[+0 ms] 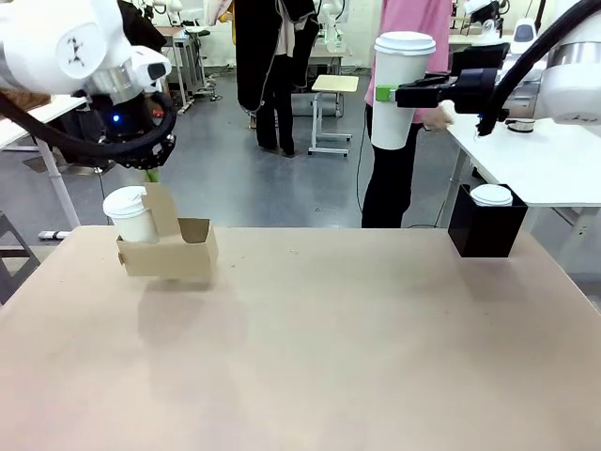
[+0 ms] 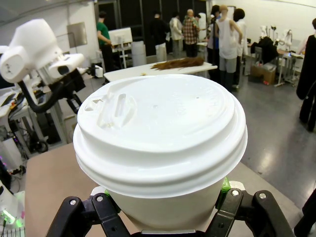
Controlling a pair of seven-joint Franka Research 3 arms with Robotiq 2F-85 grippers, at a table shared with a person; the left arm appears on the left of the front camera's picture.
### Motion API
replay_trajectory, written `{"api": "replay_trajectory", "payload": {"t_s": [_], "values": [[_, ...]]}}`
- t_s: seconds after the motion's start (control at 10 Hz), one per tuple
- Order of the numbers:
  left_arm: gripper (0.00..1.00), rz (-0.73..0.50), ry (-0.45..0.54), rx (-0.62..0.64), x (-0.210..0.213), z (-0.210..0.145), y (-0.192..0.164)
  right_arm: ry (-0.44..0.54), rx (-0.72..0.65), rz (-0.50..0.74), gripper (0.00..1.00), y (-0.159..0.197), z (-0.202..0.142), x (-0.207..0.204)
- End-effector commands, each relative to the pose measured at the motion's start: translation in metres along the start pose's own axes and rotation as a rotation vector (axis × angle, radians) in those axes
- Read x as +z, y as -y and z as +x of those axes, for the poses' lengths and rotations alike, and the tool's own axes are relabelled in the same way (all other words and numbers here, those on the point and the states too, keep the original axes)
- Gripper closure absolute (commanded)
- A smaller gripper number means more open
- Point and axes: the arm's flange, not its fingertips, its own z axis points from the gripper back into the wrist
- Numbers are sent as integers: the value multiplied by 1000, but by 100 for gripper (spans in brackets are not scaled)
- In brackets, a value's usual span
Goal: Pour a drink into a cup and package it in a carrier.
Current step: Position the Cup Carrier in the center of the table.
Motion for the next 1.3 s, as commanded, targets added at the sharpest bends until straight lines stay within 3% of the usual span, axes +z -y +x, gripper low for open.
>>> {"api": "replay_trajectory", "payload": {"t_s": [0.0,0.3,0.6,1.2], "values": [[98,17,-11,31,31,-21,49,6,8,1,20,-2,5,0],[98,4,9,-29,43,-72,141,6,8,1,20,-2,5,0],[98,4,1,-70,21,-111,204,6,8,1,20,-2,5,0],[98,50,-44,-156,-25,-153,260,6,8,1,20,-2,5,0]]}}
